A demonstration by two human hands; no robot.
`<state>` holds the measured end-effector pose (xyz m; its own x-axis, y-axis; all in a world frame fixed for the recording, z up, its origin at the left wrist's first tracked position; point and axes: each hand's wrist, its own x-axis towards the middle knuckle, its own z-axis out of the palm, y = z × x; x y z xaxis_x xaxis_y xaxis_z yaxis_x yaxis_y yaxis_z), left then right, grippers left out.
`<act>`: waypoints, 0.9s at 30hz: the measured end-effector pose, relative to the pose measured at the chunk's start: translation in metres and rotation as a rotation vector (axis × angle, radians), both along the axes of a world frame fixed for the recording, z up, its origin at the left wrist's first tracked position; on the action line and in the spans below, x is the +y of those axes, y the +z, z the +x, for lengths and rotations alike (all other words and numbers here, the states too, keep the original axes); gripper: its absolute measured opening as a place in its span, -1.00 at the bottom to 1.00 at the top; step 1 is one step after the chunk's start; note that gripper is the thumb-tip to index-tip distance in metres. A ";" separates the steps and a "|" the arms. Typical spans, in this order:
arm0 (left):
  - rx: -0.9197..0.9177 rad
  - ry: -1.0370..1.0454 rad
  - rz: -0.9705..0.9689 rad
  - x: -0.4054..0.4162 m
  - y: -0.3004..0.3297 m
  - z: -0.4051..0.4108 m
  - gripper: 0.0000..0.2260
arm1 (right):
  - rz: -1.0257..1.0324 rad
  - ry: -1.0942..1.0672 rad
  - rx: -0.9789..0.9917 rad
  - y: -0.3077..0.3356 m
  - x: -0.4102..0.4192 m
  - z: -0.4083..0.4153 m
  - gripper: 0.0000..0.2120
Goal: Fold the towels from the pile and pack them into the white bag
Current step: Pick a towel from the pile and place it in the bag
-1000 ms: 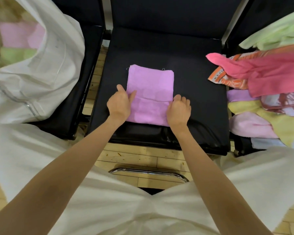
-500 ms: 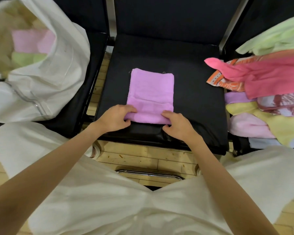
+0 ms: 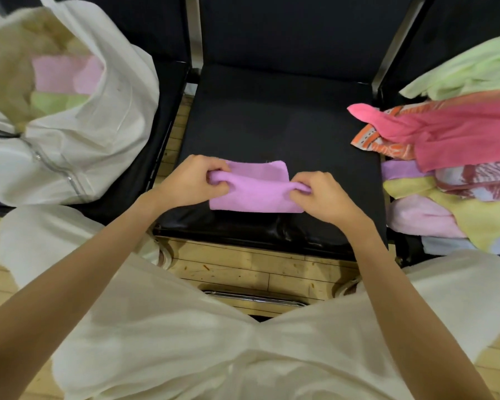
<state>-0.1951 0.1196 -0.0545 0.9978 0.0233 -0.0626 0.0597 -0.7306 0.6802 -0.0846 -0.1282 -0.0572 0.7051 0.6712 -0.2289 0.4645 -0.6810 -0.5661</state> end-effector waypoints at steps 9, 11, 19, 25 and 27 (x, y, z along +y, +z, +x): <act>0.008 0.556 -0.102 0.002 -0.038 0.041 -0.68 | 0.117 -0.215 0.001 -0.024 0.042 0.035 -0.85; 0.009 0.623 -0.115 0.002 -0.050 0.047 -0.65 | 0.093 -0.249 -0.013 -0.037 0.053 0.044 -0.84; 0.045 0.721 0.043 -0.011 -0.067 0.045 -0.47 | -0.076 -0.417 -0.018 -0.072 0.063 0.047 -0.55; 0.325 0.720 0.141 -0.018 -0.069 0.041 -0.48 | -0.253 -0.487 0.025 -0.084 0.065 0.031 -0.59; 0.395 0.720 0.211 -0.023 -0.070 0.045 -0.51 | -0.240 -0.513 0.067 -0.082 0.069 0.027 -0.62</act>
<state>-0.1497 0.0963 -0.1244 0.6405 0.6953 -0.3262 0.7638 -0.5323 0.3652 -0.0576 -0.0590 -0.1388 0.9057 0.1706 -0.3880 0.0093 -0.9232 -0.3842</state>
